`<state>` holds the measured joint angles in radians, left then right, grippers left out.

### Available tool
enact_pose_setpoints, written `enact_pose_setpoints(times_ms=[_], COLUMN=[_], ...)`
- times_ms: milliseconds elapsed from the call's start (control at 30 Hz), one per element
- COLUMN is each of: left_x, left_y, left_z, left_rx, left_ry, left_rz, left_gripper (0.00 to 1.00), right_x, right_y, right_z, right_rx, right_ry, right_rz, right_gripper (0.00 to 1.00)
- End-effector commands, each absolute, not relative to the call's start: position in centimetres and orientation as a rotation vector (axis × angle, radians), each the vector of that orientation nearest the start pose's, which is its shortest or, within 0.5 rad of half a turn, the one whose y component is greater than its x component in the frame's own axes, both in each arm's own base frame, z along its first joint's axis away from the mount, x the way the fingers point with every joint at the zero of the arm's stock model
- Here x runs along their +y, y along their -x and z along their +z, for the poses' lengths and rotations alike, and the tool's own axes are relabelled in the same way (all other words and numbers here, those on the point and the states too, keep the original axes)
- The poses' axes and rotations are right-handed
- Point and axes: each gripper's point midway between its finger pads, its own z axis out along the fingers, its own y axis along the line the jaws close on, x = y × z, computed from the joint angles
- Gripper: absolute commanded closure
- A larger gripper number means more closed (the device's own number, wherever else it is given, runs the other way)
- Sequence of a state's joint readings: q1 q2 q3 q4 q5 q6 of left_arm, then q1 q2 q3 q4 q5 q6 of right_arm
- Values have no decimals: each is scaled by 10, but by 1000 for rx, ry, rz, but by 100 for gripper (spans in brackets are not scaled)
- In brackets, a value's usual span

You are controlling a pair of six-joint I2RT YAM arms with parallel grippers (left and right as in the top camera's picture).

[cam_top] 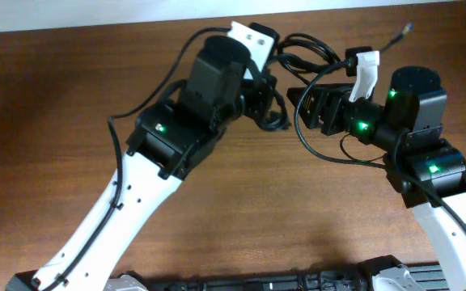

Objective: Untangle cables

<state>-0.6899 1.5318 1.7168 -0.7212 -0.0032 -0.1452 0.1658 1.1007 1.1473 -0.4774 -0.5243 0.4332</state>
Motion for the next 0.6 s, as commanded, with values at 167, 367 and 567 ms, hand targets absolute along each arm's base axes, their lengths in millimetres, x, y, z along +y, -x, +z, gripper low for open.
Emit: enact_pose_setpoints(times_ms=[167, 367, 567], left_x=[-309, -307, -308], left_y=[-330, -328, -328], left_z=[359, 354, 354], left_rx=[2066, 2085, 2096], left_ry=[-621, -627, -603], left_rz=[-562, -556, -574], left_gripper=[100, 100, 100], right_x=[124, 113, 110], right_y=[-344, -351, -353], right_z=[337, 338, 340], right_rx=[2007, 1984, 1971], right_ry=[-155, -242, -248], right_rz=[876, 832, 819], right_gripper=[39, 61, 83])
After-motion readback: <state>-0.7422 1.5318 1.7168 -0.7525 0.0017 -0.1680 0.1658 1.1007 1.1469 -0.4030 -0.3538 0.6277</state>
